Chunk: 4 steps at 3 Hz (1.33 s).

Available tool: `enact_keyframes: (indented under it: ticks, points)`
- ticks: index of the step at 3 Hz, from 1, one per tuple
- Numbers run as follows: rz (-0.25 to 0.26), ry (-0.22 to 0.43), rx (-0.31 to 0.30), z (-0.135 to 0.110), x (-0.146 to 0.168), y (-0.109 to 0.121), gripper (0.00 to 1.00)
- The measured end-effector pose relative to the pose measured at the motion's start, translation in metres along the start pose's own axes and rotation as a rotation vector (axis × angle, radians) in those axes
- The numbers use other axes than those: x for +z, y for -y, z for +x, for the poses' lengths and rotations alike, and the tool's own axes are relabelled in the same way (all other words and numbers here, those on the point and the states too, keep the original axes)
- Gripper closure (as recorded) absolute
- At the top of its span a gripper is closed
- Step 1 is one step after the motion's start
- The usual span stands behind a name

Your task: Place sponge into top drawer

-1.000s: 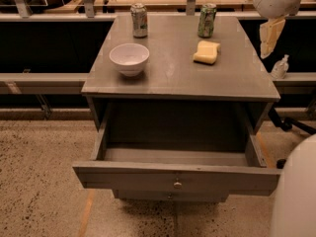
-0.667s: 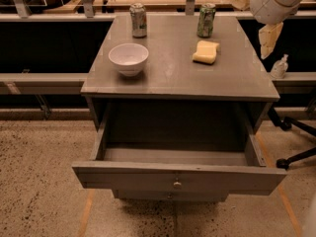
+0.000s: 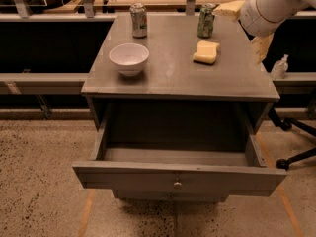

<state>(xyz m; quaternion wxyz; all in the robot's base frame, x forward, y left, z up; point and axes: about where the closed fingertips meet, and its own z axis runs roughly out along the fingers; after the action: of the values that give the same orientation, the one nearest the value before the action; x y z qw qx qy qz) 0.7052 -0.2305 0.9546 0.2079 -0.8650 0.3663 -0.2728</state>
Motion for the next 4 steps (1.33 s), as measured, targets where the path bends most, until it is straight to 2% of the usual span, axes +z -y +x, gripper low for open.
enact_keyframes:
  ticks: [1, 3, 4]
  points:
    - [-0.004, -0.005, -0.067, 0.002, 0.015, 0.007, 0.0]
    - [-0.046, 0.033, -0.245, -0.001, 0.057, 0.028, 0.0]
    - [-0.102, 0.038, -0.325, -0.001, 0.079, 0.033, 0.0]
